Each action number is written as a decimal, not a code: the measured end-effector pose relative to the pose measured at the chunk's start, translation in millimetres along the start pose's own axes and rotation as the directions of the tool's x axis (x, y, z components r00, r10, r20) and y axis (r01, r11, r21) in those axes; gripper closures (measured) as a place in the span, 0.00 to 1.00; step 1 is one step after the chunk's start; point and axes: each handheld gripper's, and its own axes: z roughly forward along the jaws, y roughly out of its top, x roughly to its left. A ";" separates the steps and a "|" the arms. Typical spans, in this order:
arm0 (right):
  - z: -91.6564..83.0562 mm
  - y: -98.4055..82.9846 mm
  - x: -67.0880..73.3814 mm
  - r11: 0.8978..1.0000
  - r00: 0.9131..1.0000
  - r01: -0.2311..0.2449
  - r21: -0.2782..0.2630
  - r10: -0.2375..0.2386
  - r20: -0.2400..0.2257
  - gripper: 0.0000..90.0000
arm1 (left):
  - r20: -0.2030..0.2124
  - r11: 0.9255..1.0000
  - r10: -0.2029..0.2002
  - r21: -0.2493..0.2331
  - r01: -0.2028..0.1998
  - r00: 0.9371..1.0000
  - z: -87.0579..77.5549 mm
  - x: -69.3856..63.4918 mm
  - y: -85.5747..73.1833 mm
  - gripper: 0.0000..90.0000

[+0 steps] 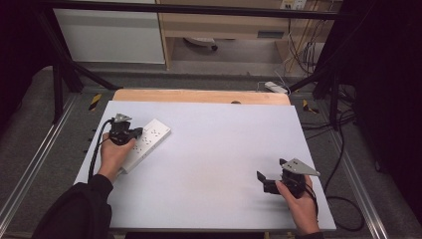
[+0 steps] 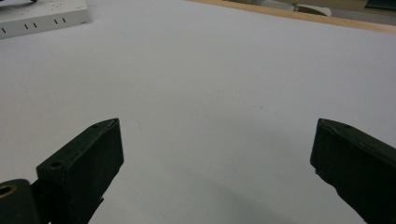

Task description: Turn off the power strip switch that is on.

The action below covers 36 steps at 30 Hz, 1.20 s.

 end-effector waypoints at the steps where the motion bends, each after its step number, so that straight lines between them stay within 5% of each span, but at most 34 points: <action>1: 0.1 0.0 0.1 1.000 1.000 0.000 0.000 0.000 0.000 0.03 | 0.000 1.000 0.000 0.000 0.000 1.000 0.1 0.0 0.0 1.00; 36: -0.2 0.0 0.2 1.000 1.000 0.002 0.001 -0.002 -0.002 0.03 | 0.008 1.000 -0.005 0.026 0.005 1.000 -0.4 0.5 2.4 1.00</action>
